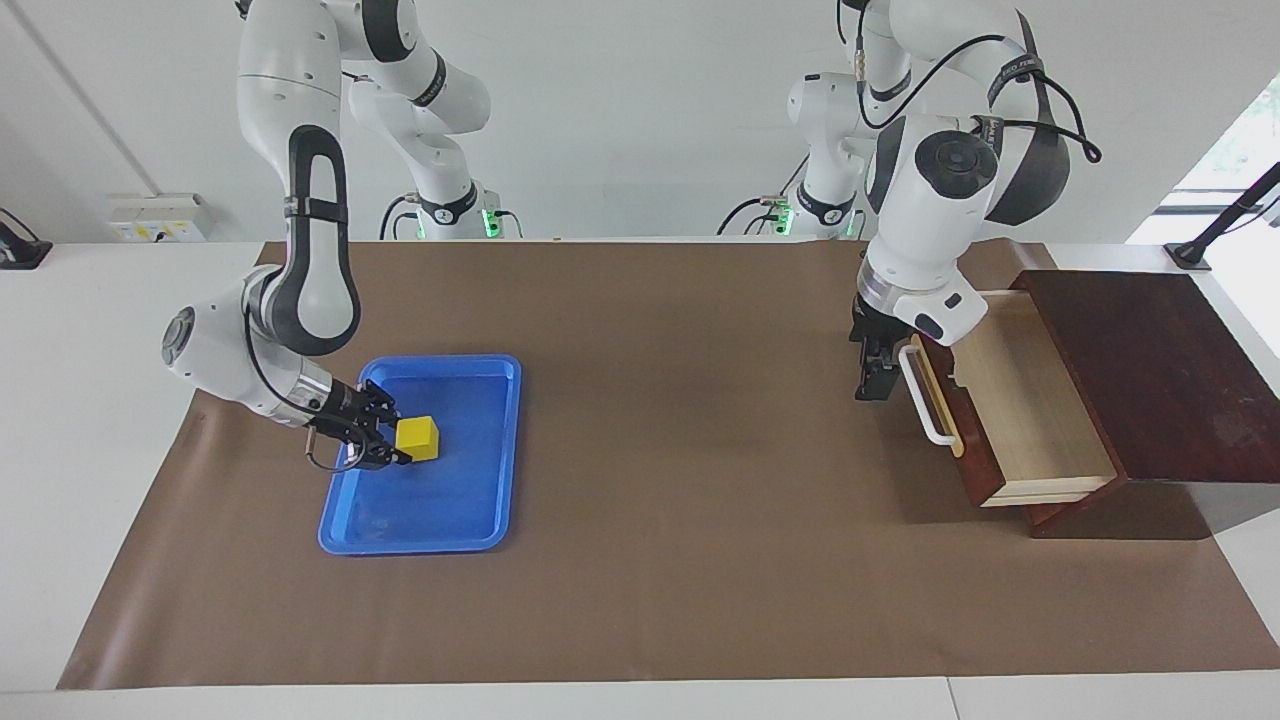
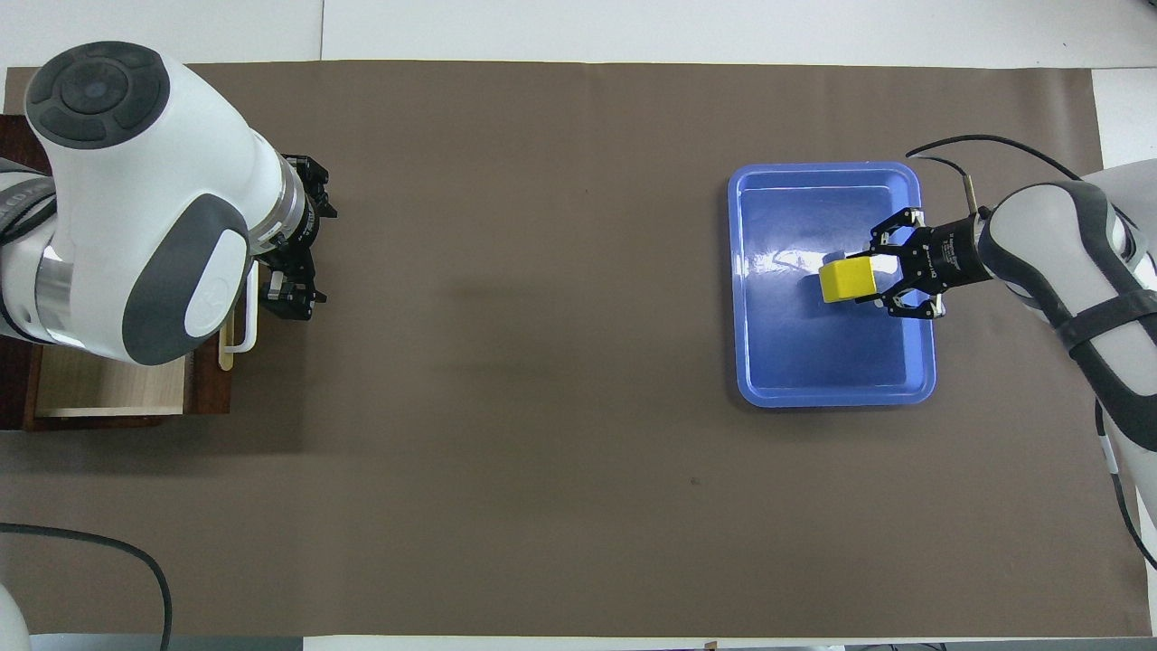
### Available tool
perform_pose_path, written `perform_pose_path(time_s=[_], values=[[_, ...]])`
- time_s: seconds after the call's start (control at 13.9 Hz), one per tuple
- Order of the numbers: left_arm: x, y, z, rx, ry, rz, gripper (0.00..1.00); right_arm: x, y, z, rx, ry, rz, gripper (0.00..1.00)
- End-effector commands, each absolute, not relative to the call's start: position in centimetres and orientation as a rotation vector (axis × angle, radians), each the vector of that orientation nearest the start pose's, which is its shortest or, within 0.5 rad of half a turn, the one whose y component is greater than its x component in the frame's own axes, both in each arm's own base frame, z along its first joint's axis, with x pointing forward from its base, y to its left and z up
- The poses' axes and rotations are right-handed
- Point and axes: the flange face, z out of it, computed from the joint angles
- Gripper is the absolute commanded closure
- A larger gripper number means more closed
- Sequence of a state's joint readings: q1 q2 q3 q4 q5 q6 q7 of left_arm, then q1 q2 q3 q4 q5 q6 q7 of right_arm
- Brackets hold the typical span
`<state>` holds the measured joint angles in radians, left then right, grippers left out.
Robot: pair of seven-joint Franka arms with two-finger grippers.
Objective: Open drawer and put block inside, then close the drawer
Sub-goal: 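Lift the yellow block with the right gripper while the left gripper approaches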
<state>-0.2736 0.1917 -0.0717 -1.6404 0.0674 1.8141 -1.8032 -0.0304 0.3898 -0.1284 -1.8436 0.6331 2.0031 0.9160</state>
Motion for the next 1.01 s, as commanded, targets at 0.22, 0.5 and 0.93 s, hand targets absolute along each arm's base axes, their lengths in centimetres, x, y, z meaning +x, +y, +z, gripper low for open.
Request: perform_pose_path(time_s=[0.22, 0.5, 0.93], values=[[59.1, -20.4, 50.8, -2.189, -2.285, -0.088, 0.00, 64.9, -2.0, 37.7, -1.949, 1.834, 0.579, 1.00], [59.1, -20.4, 50.8, -2.173, -2.301, -0.088, 0.00, 65.8, 6.3, 40.7, -1.912, 1.905, 0.602, 1.00], [59.6, -21.5, 51.1, -2.215, -2.380, -0.026, 0.00, 64.9, 19.5, 45.1, -1.889, 1.949, 0.641, 1.00]])
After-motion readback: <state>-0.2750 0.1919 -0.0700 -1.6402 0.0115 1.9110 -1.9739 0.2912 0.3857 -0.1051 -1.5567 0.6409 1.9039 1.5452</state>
